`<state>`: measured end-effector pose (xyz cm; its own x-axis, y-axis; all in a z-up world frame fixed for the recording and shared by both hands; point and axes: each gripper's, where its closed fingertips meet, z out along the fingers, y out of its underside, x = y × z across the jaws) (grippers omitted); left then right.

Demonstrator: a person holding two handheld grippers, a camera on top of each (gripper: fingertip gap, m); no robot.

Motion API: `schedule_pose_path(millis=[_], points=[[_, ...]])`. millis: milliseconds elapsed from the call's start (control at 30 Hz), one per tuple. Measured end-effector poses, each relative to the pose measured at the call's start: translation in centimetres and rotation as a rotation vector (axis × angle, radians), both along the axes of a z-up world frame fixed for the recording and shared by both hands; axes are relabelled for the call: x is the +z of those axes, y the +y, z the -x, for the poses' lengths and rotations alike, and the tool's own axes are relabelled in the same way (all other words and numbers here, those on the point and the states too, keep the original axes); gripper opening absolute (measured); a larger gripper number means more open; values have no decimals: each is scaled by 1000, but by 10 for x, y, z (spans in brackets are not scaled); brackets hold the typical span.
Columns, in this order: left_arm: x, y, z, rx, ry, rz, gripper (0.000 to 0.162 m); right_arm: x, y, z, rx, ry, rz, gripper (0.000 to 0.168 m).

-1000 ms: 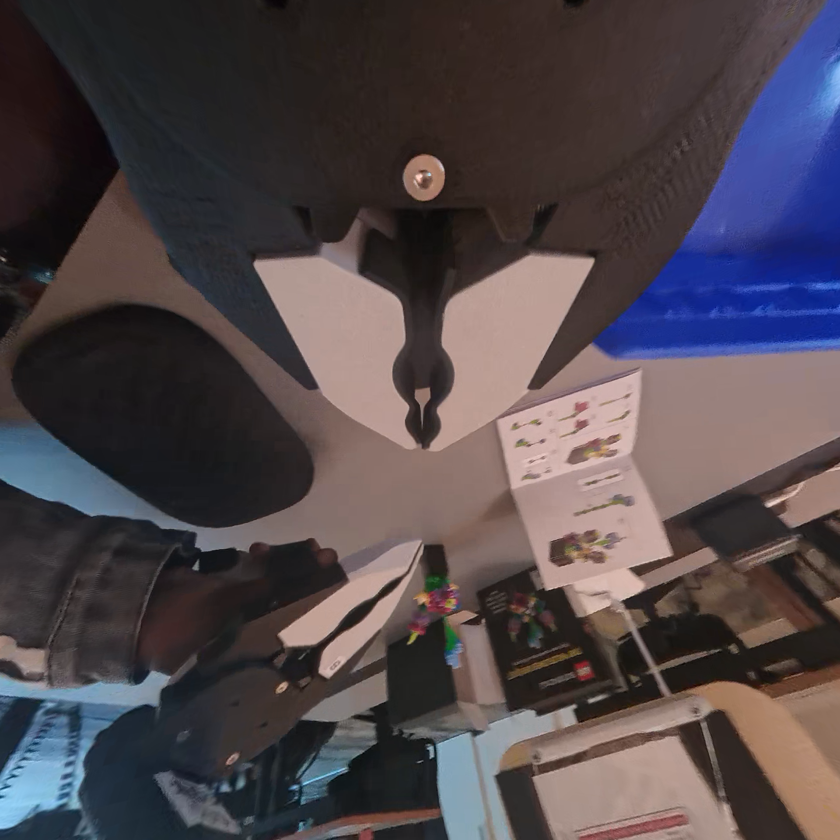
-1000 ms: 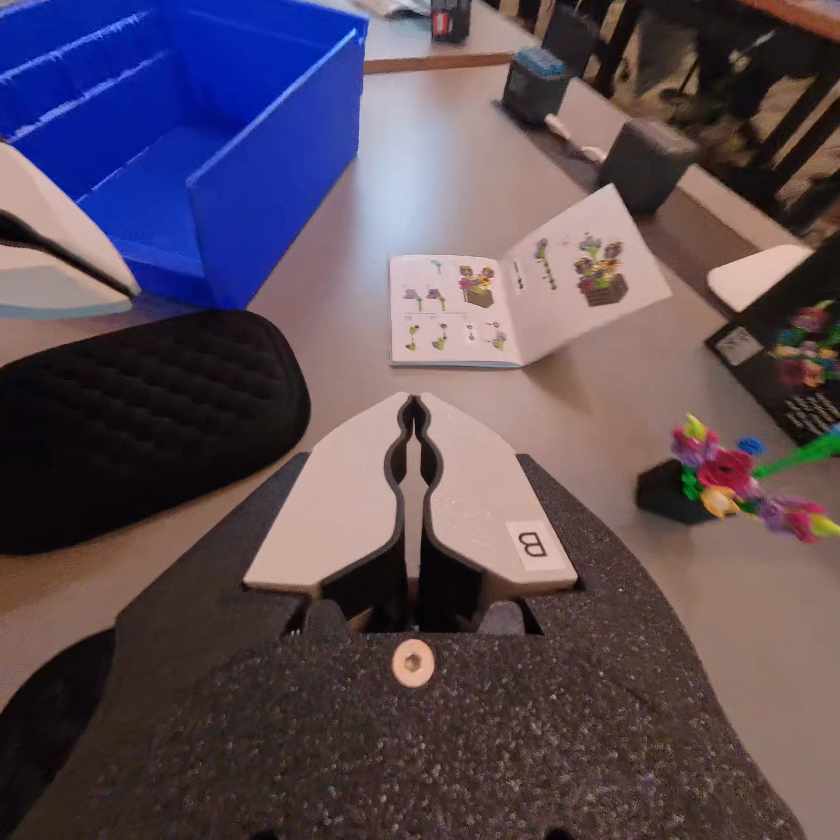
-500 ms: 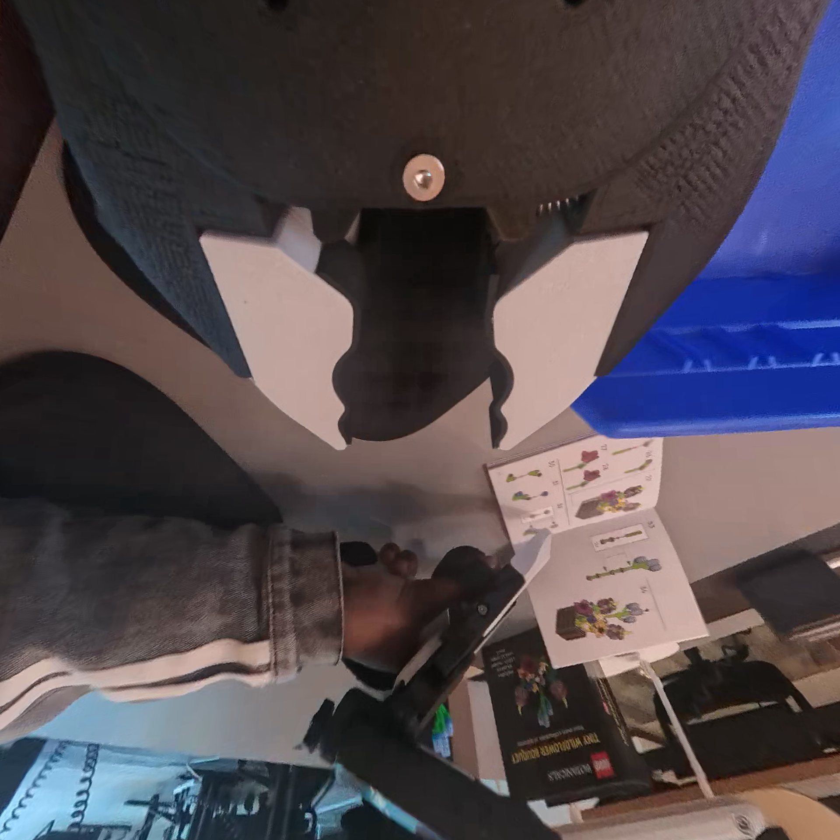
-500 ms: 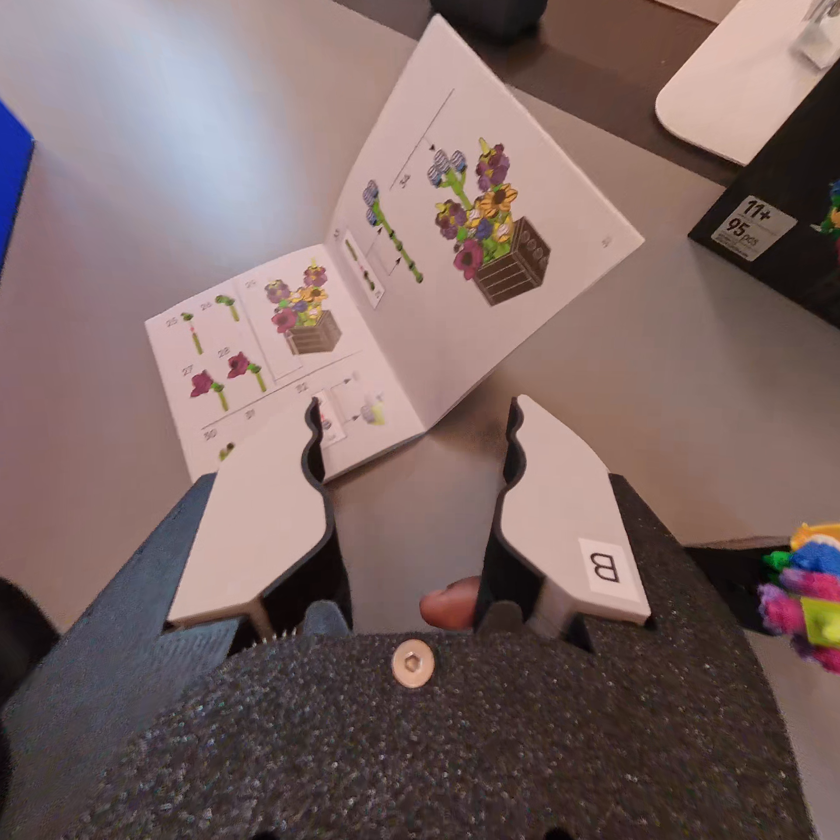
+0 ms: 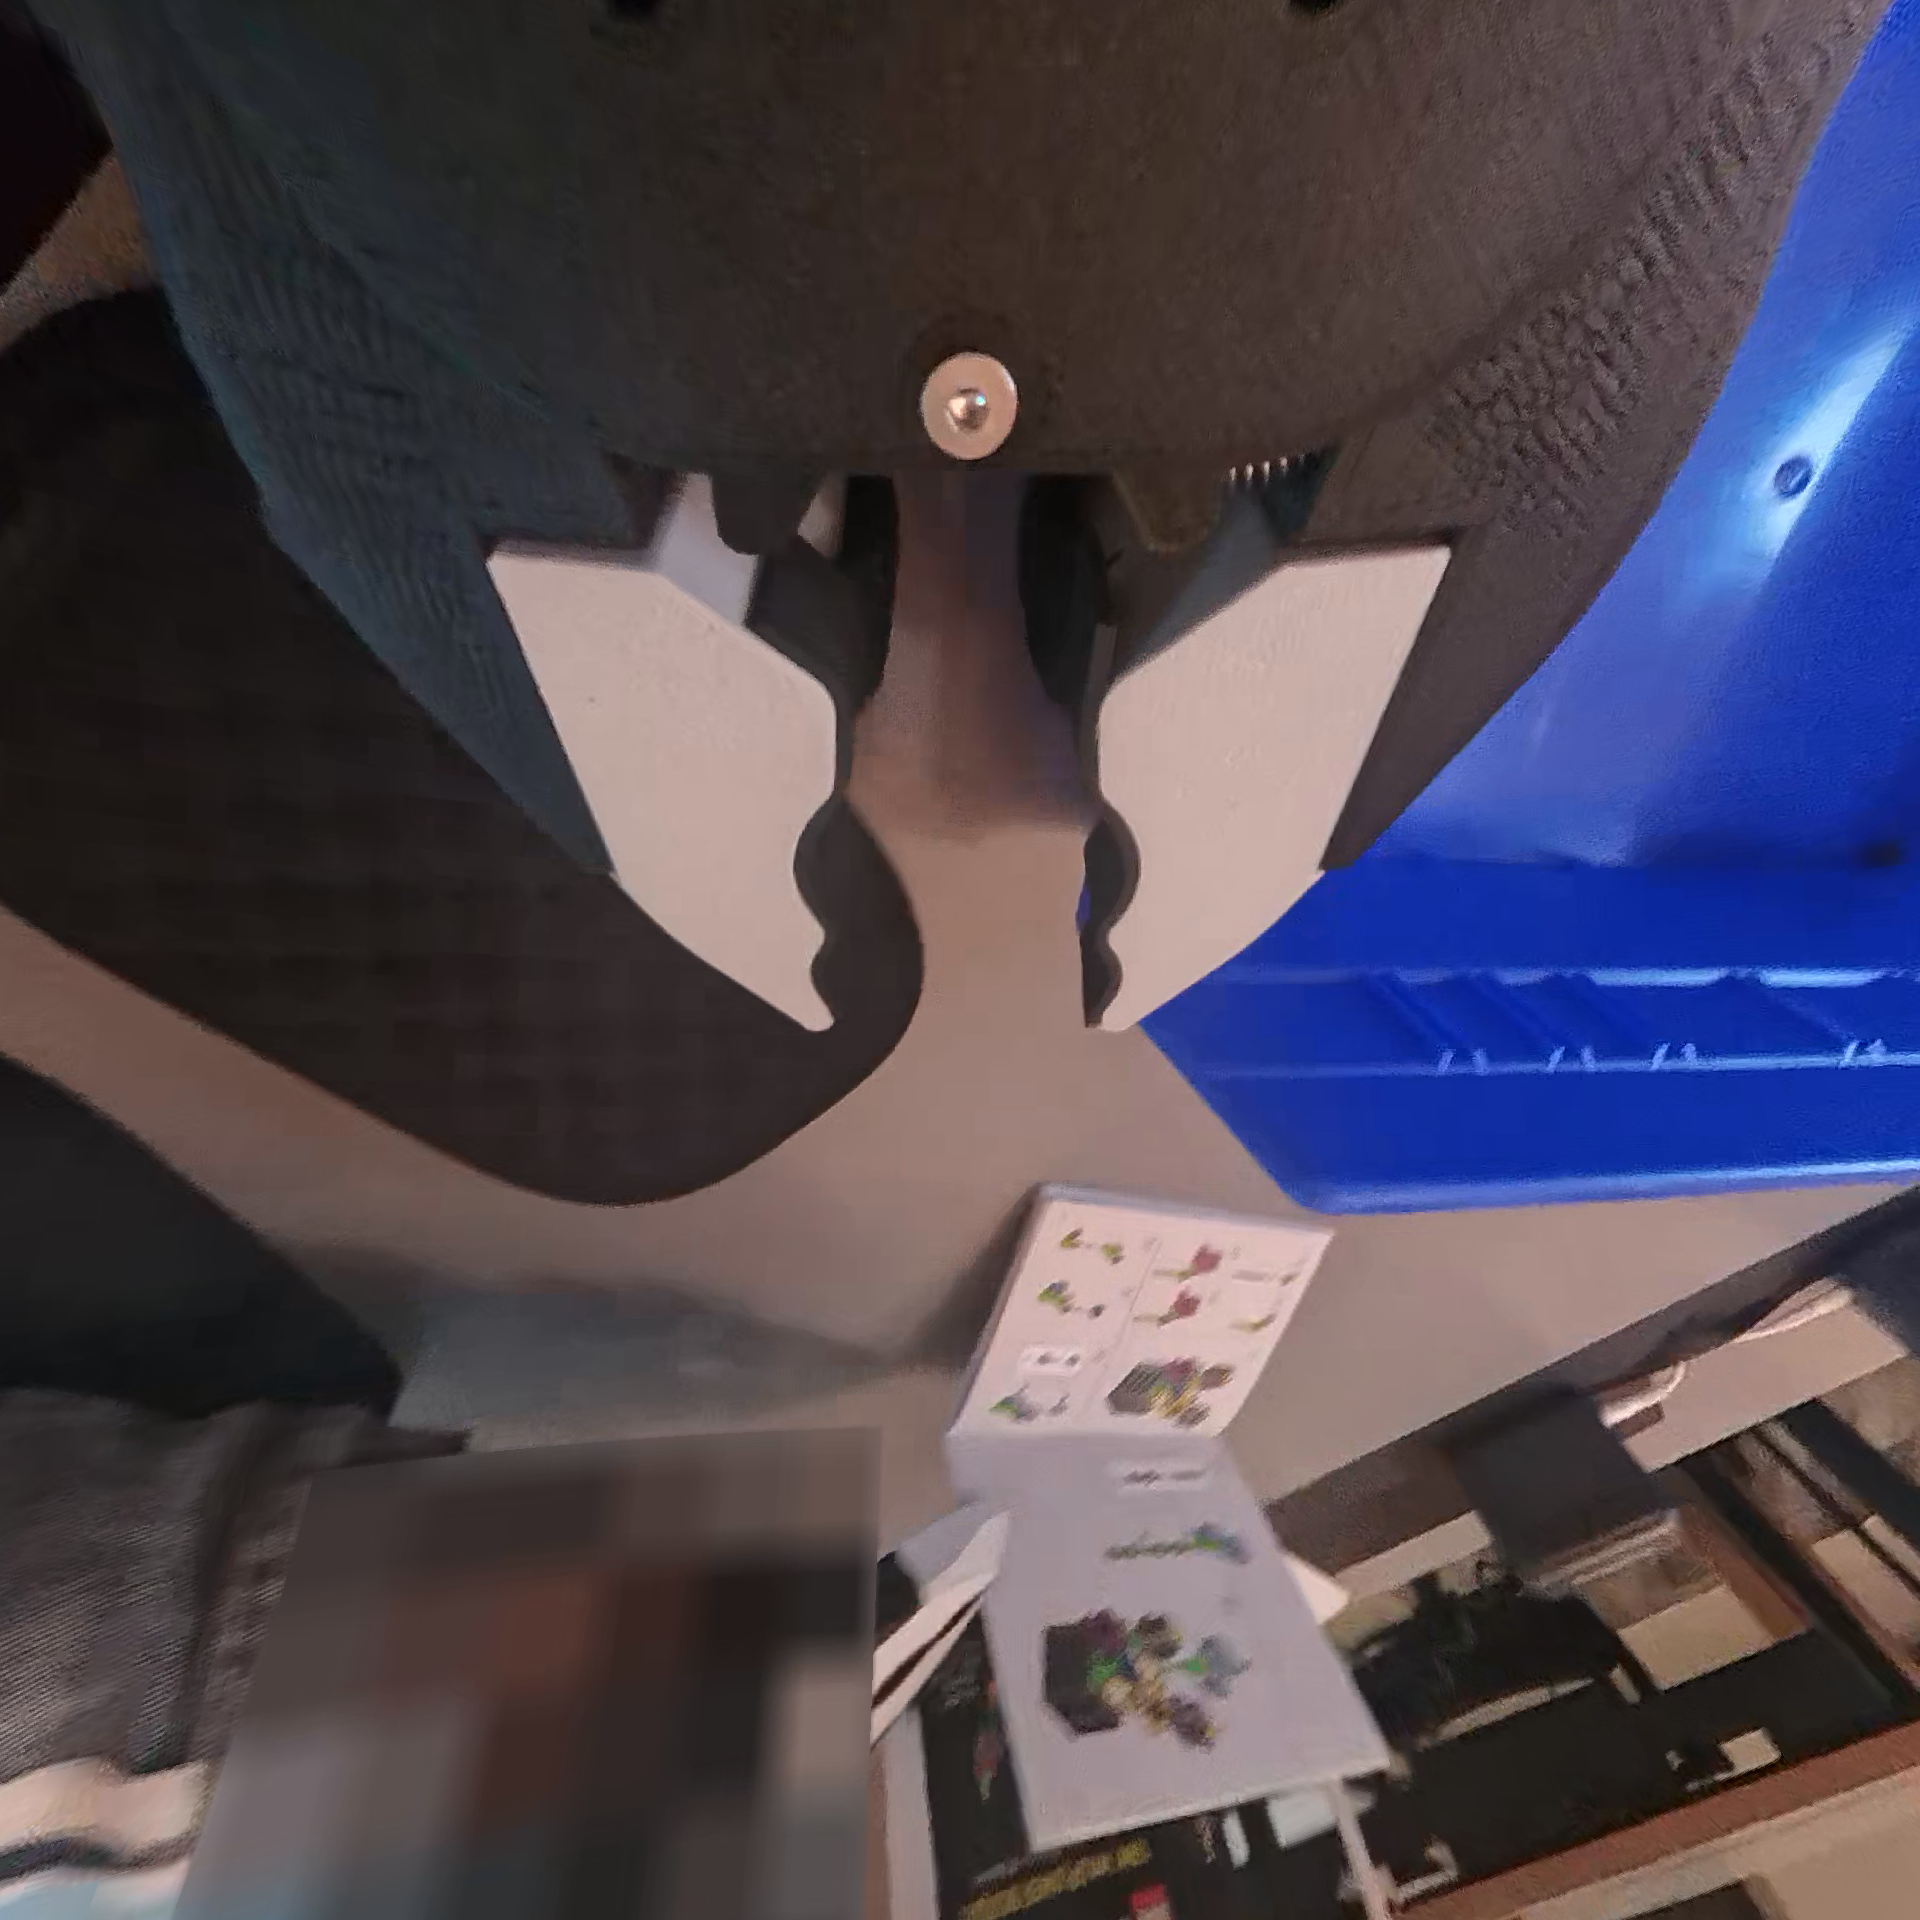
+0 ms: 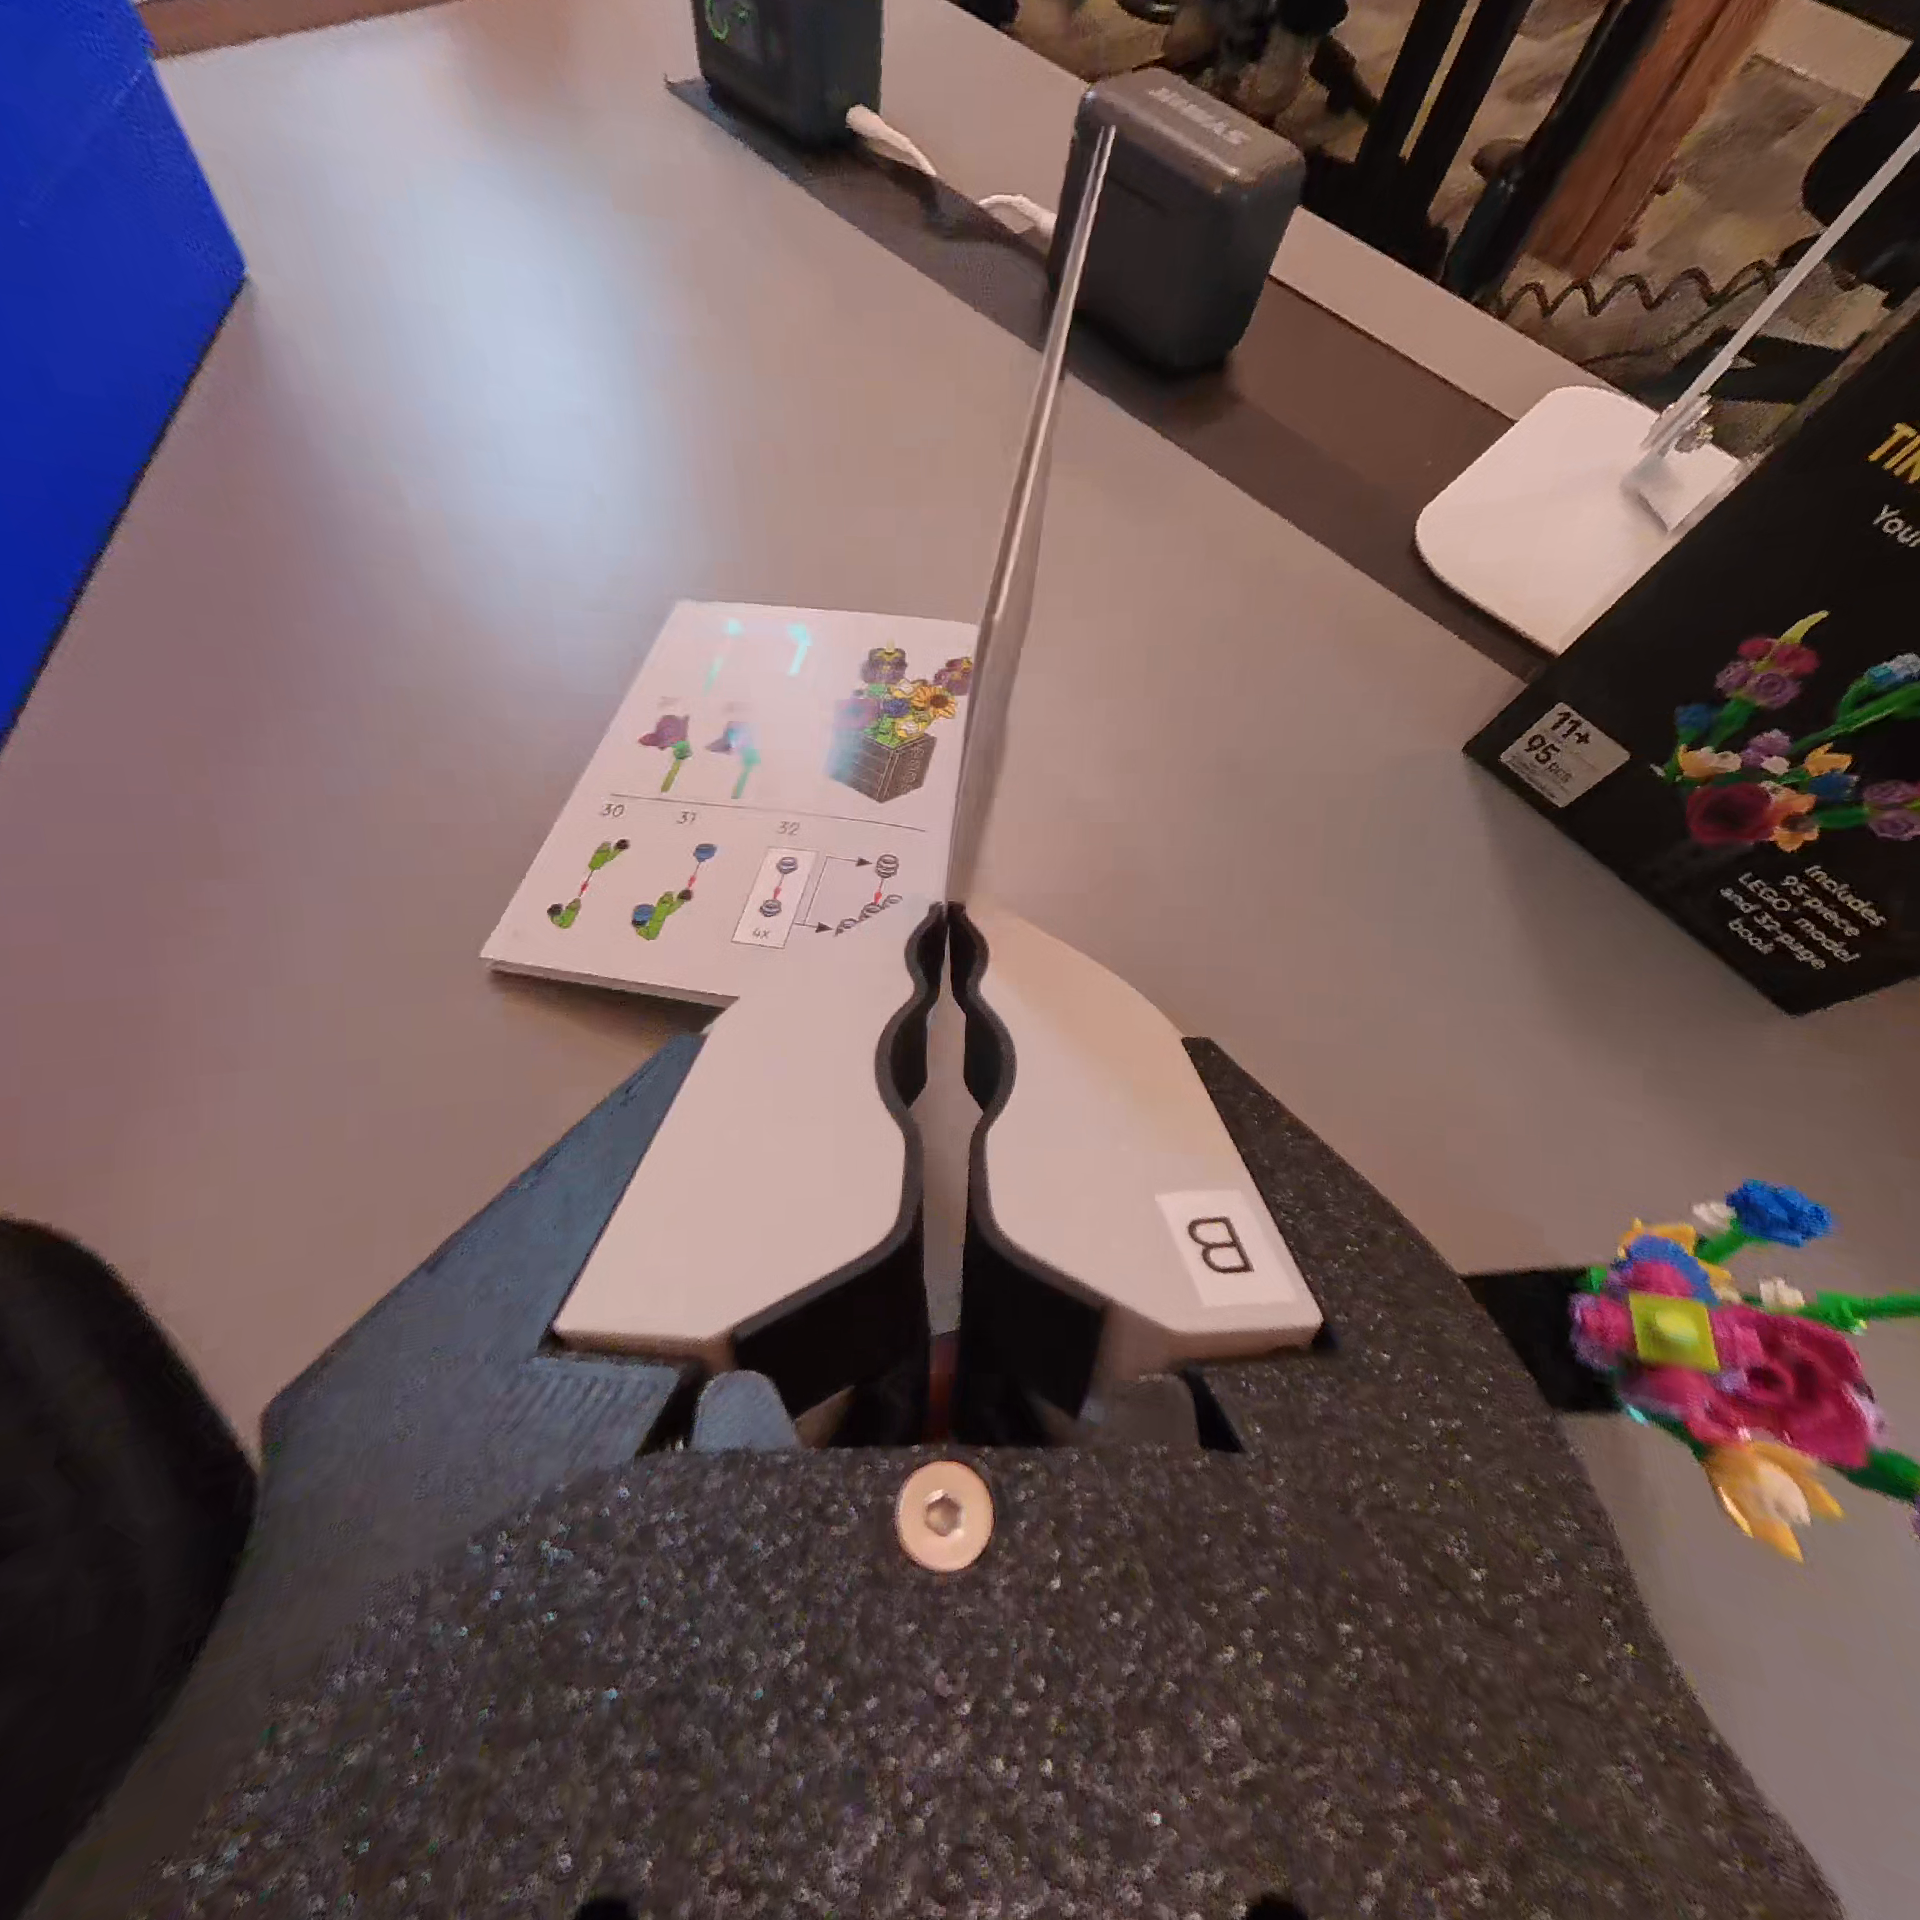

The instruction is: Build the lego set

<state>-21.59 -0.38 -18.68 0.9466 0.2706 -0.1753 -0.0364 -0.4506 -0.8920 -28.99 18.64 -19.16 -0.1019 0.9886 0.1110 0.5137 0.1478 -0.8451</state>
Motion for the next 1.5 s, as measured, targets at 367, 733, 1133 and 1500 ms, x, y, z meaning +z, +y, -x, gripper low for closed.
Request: schedule_pose_path(millis=[367, 733, 1133, 1500], points=[[-31, -100, 33, 251, -86, 482, 34, 14, -11, -50, 48, 20, 37, 0], [-35, -104, 73, -160, 29, 555, 28, 43, -18, -84, 76, 96, 68, 0], [-36, -117, 119, -548, 3, 619, 26, 77, -7, -123, 25, 234, 255, 0], [108, -45, 35, -301, -39, -314, 48, 53, 19, -193, -164, 323, 364, 0]])
